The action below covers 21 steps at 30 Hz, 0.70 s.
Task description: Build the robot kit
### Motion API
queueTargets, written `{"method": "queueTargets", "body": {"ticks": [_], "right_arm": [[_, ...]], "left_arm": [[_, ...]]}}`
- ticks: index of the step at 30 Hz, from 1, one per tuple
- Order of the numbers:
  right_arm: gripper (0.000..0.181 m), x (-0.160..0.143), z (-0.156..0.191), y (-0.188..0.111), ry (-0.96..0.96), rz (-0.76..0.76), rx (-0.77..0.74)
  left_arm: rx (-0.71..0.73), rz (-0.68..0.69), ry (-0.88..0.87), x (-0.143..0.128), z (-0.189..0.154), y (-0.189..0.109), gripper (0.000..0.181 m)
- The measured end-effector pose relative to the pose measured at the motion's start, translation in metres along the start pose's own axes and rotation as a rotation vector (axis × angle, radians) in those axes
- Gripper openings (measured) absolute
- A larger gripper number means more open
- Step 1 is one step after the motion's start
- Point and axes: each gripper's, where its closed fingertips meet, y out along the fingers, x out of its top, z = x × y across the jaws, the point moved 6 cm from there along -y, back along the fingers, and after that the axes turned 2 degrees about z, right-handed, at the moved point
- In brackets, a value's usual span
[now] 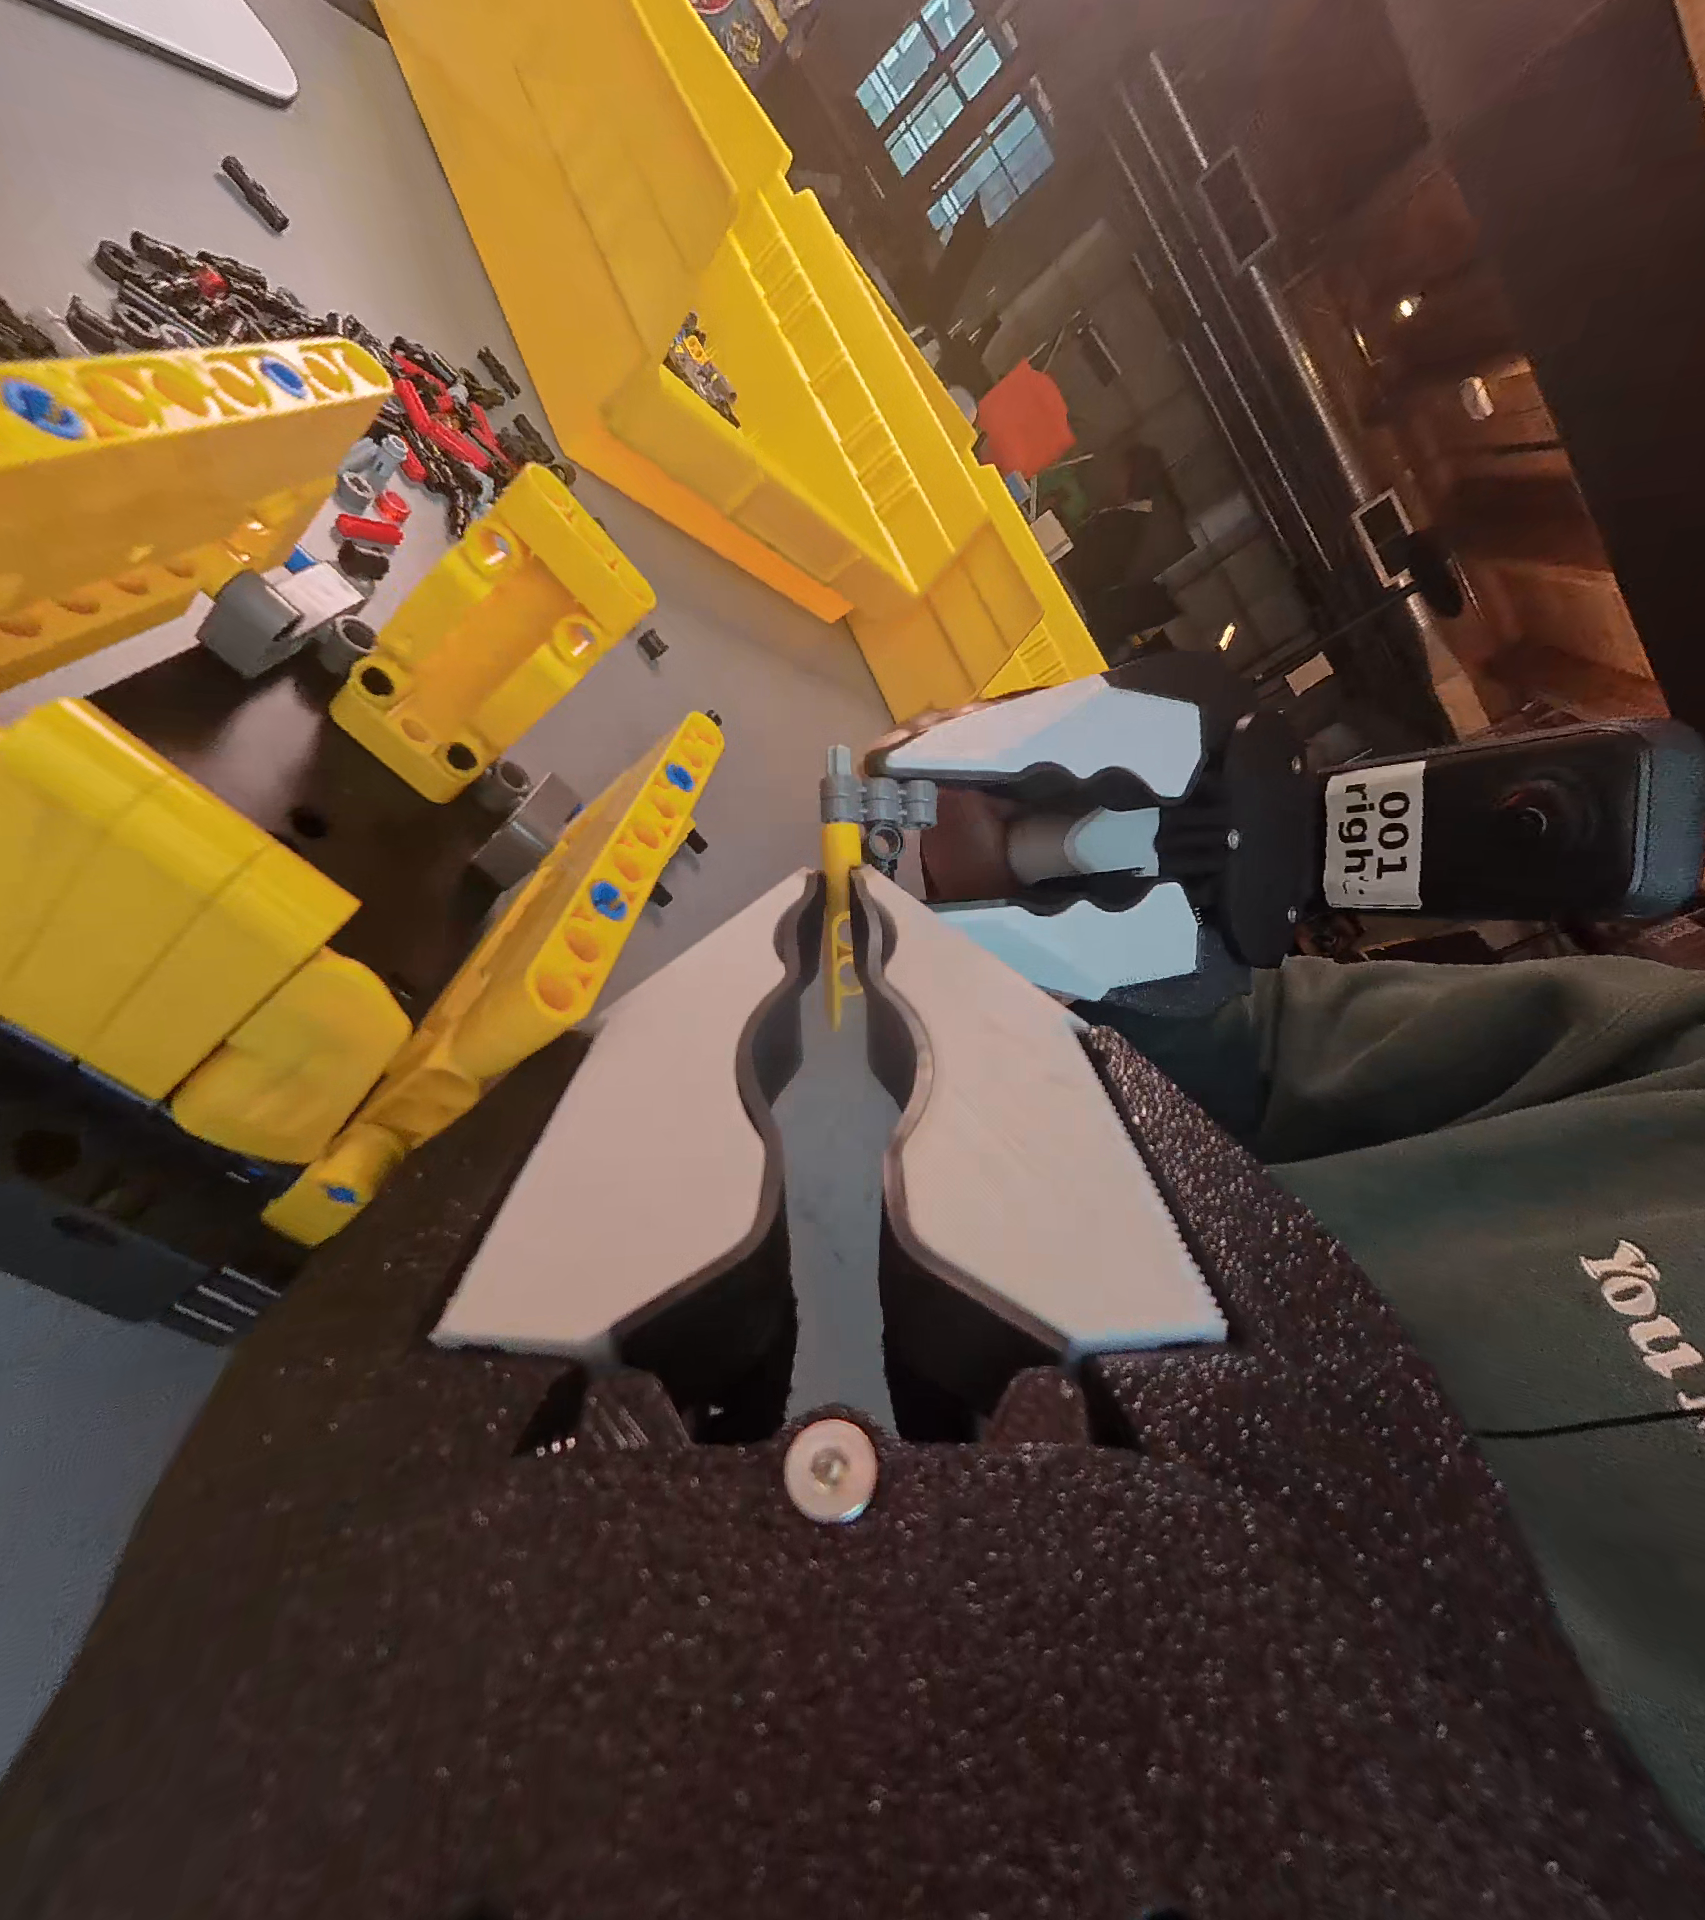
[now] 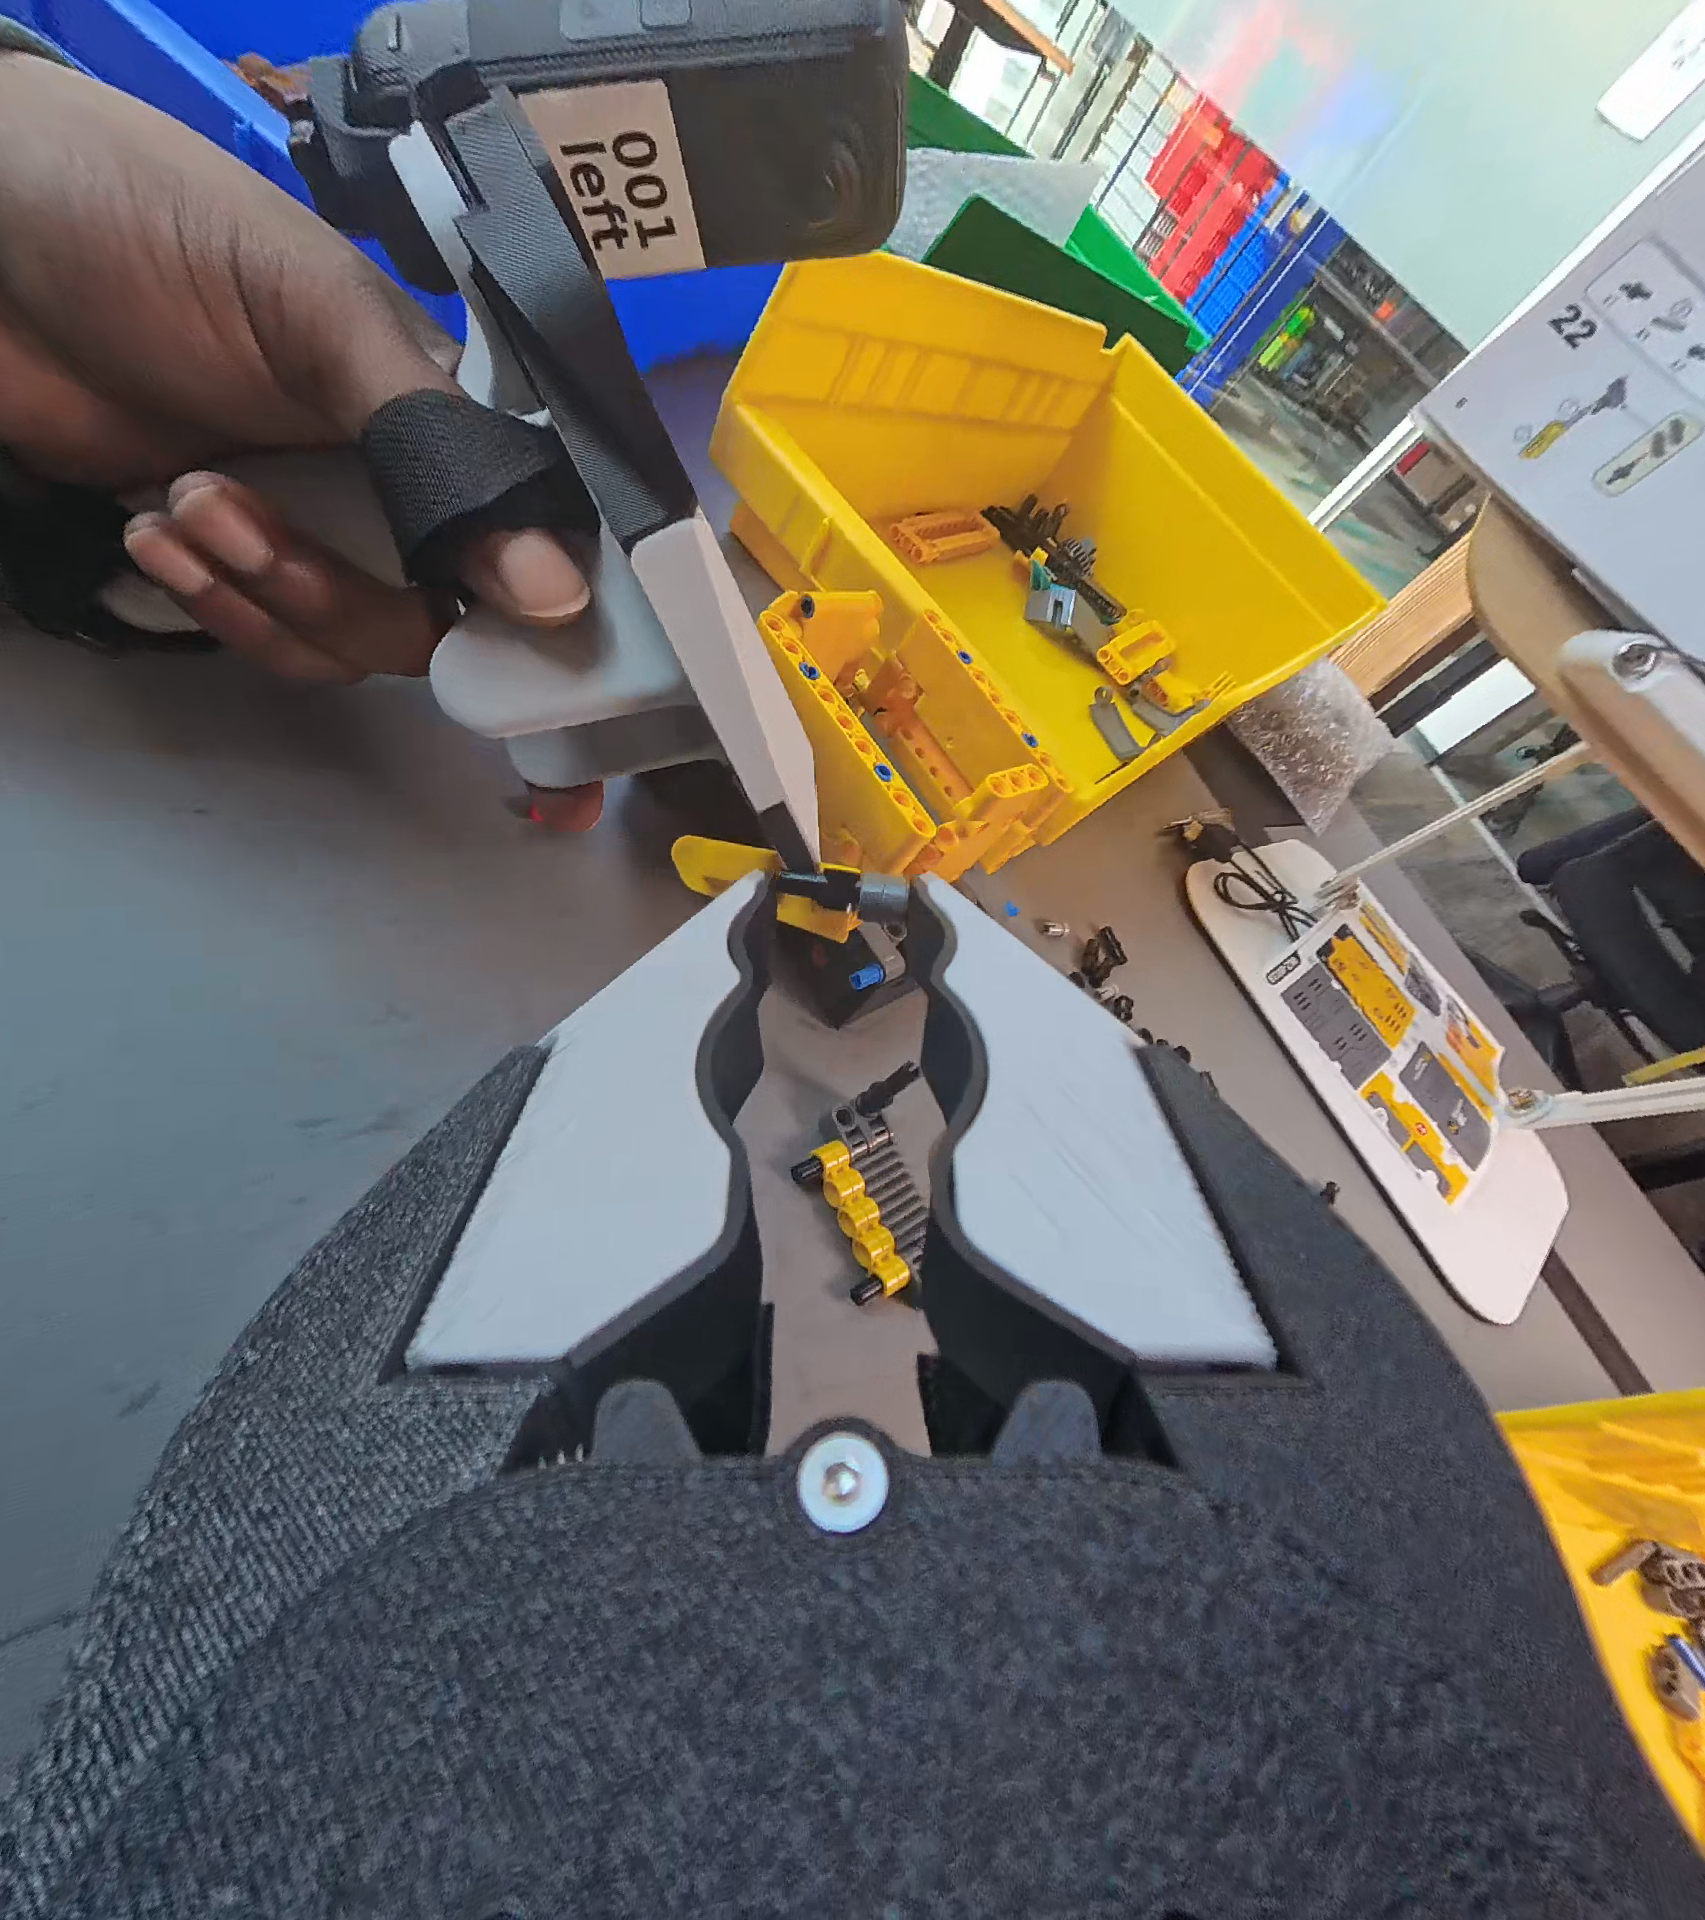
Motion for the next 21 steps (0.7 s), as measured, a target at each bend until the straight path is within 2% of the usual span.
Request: {"method": "queueTargets", "body": {"ticks": [11,17,21], "right_arm": [[0.024,0.000,-0.003,-0.003,0.048,-0.050,0.027],[0.023,0.009,-0.014,-0.017,0.194,-0.203,0.129],[0.023,0.018,-0.024,-0.032,0.312,-0.376,0.221]], "left_arm": [[-0.051,-0.030,-0.015,0.001,-0.004,0.000,0.003],[-0.266,-0.086,-0.099,0.007,-0.018,-0.004,0.006],[-0.398,-0.141,-0.151,0.013,-0.026,-0.010,0.019]]}}
